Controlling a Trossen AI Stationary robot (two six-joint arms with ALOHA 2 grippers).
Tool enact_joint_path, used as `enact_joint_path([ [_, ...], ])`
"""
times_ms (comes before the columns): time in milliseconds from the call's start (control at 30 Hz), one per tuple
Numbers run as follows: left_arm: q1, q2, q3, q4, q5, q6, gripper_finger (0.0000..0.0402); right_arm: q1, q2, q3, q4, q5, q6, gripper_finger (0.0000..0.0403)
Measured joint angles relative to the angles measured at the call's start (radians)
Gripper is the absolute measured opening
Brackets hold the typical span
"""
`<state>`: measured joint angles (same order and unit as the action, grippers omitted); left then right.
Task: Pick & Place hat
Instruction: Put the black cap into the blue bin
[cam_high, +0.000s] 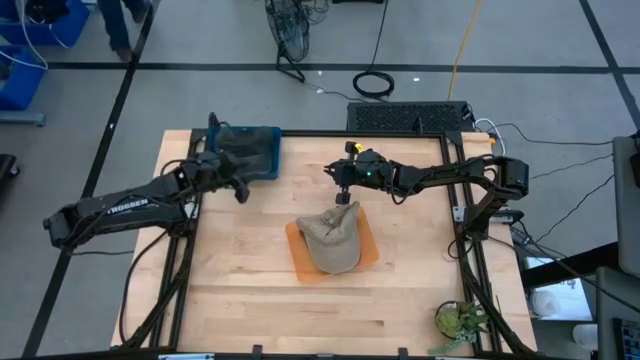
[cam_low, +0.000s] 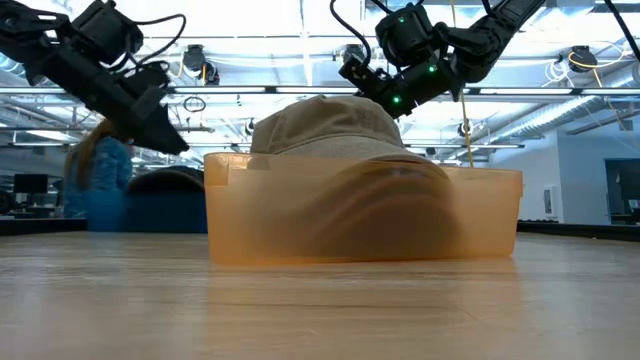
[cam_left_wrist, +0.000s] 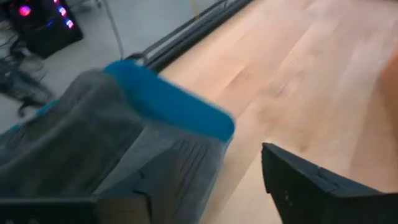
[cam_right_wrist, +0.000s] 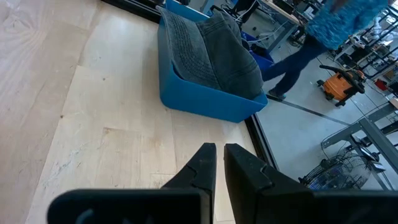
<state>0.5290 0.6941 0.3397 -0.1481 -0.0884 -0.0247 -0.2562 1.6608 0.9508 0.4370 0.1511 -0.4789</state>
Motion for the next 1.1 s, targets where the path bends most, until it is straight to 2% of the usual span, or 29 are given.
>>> enact_joint_path([
  [167, -0.002, 0.035, 0.000, -0.015, -0.070, 0.002, 0.0166, 0.000, 0.000, 0.000, 0.000, 0.000, 0.002, 0.0020],
  [367, -0.001, 0.128, 0.000, -0.010, -0.078, 0.059, 0.0095, 0.000, 0.000, 0.000, 0.000, 0.000, 0.002, 0.0020],
  [467, 0.012, 0.183, 0.000, 0.012, -0.146, 0.071, 0.0075, 0.000, 0.000, 0.000, 0.005, 0.000, 0.001, 0.0020],
  [667, 0.055, 0.252, 0.000, 0.045, -0.229, 0.097, 0.0062, 0.000, 0.000, 0.000, 0.005, 0.000, 0.000, 0.0020],
  [1100, 0.125, 0.257, 0.000, 0.030, -0.326, 0.118, 0.0062, 0.000, 0.000, 0.000, -0.001, 0.000, 0.004, 0.0020],
])
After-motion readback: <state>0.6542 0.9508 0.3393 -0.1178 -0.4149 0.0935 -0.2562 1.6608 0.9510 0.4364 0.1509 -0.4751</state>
